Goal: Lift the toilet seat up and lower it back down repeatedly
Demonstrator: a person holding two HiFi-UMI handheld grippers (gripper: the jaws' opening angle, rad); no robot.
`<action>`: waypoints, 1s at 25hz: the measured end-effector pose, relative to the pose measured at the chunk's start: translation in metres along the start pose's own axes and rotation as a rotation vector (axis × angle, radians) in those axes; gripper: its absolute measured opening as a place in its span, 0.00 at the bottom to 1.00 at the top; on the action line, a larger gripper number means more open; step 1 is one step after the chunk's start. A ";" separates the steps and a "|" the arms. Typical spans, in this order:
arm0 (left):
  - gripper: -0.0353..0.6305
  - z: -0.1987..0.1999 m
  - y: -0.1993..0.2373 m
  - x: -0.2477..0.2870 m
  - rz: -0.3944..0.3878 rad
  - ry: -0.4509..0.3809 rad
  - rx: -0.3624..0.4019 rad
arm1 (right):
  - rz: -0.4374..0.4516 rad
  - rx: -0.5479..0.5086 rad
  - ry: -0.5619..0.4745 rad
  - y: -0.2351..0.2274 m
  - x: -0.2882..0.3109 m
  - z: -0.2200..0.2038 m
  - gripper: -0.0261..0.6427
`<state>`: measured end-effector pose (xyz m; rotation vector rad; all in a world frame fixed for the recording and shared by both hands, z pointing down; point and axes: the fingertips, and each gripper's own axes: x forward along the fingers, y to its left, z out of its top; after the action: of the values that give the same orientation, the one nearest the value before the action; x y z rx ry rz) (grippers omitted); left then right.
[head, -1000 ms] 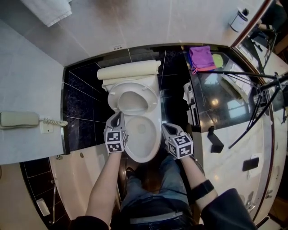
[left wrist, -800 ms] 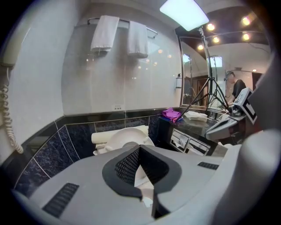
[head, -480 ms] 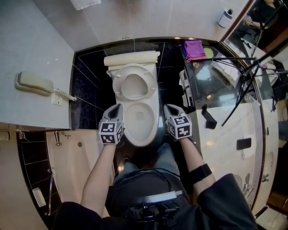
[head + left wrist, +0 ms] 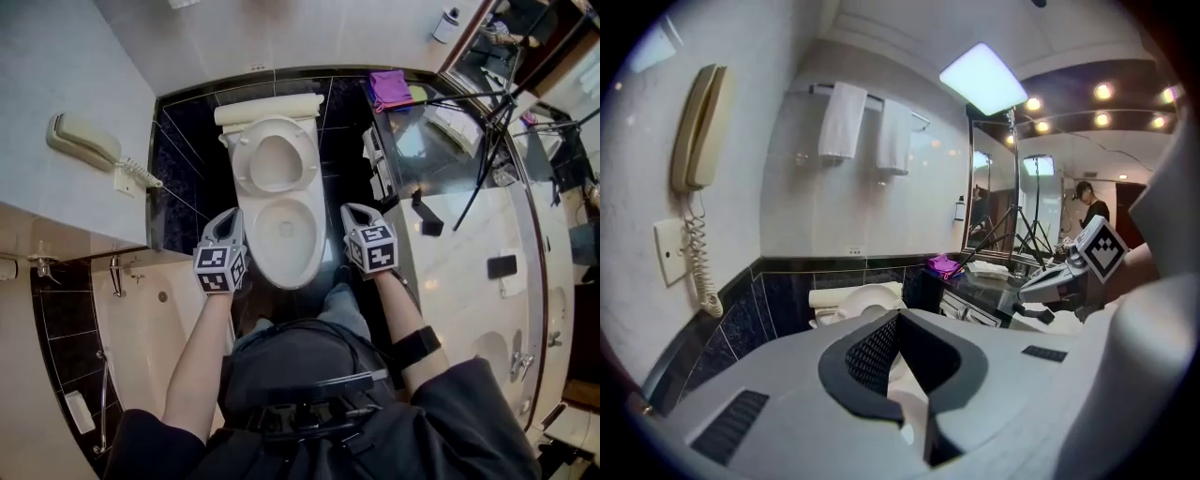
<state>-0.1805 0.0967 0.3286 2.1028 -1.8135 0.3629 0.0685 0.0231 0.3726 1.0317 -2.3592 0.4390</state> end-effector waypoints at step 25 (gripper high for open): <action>0.05 -0.021 -0.005 -0.020 -0.019 0.002 -0.015 | -0.064 0.006 0.030 0.000 -0.019 -0.036 0.06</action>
<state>-0.1785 0.1242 0.3394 2.1074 -1.7876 0.3454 0.0909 0.0514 0.3909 1.0923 -2.2933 0.4348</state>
